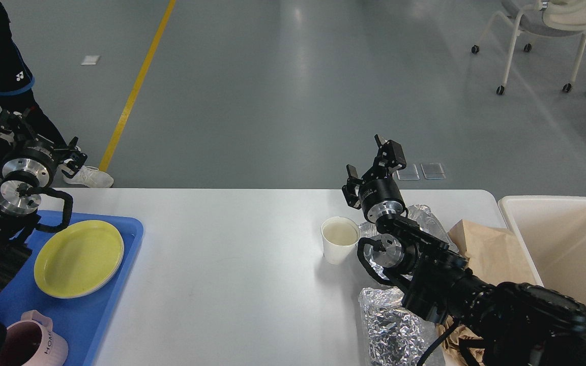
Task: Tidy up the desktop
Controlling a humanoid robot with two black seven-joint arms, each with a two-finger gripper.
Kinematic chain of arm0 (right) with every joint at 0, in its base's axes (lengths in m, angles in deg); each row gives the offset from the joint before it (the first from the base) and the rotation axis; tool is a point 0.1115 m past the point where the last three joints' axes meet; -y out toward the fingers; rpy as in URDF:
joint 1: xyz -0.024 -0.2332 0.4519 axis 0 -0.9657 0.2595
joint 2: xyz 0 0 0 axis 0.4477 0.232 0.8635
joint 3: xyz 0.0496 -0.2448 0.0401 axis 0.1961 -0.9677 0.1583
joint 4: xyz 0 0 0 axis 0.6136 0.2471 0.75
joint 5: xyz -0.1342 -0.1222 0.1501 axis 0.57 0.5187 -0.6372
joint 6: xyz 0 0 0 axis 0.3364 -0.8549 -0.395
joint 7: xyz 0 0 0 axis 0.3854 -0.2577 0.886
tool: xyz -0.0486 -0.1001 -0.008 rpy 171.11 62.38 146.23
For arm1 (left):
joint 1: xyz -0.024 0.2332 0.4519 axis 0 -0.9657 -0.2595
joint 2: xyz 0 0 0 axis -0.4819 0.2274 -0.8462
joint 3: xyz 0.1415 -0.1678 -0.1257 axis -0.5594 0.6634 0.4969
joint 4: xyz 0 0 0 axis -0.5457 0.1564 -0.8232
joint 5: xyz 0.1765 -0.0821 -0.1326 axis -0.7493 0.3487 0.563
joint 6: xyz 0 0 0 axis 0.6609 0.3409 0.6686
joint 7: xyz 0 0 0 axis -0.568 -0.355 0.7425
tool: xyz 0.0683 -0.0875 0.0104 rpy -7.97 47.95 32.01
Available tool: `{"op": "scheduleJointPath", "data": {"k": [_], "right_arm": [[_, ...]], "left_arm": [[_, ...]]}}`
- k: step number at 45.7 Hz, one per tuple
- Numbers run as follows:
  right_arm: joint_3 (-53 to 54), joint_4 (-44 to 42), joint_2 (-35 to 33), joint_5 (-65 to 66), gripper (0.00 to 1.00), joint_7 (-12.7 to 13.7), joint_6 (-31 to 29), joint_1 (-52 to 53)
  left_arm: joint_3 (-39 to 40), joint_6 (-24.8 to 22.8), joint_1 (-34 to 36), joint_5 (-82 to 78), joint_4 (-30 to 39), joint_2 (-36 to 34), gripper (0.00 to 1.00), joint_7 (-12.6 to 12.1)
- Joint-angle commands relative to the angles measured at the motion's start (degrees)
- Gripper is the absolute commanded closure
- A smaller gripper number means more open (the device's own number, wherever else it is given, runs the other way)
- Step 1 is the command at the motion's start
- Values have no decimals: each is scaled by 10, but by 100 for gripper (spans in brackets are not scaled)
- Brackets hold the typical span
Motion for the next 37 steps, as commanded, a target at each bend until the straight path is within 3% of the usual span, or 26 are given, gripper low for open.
{"op": "scheduleJointPath", "data": {"k": [1, 8, 15, 24, 29, 37], "right_arm": [[0, 0, 0, 0, 0, 0, -1, 0], [-1, 0, -1, 0, 0, 0, -1, 0], [-1, 0, -1, 0, 0, 0, 0, 0], [-1, 0, -1, 0, 0, 0, -1, 0], [-1, 0, -1, 0, 0, 0, -1, 0], [0, 0, -1, 0, 0, 0, 0, 0]], "left_arm": [[-9, 0, -3, 0, 0, 13, 0, 6], [-11, -2, -20, -1, 0, 74, 0, 38], [-12, -54, -44, -12, 0, 95, 0, 104], [-12, -163, -76, -13, 0, 106, 0, 125], [-12, -174, -77, -12, 0, 117, 0, 160], [0, -176, -79, -12, 1, 133, 0, 165]]}}
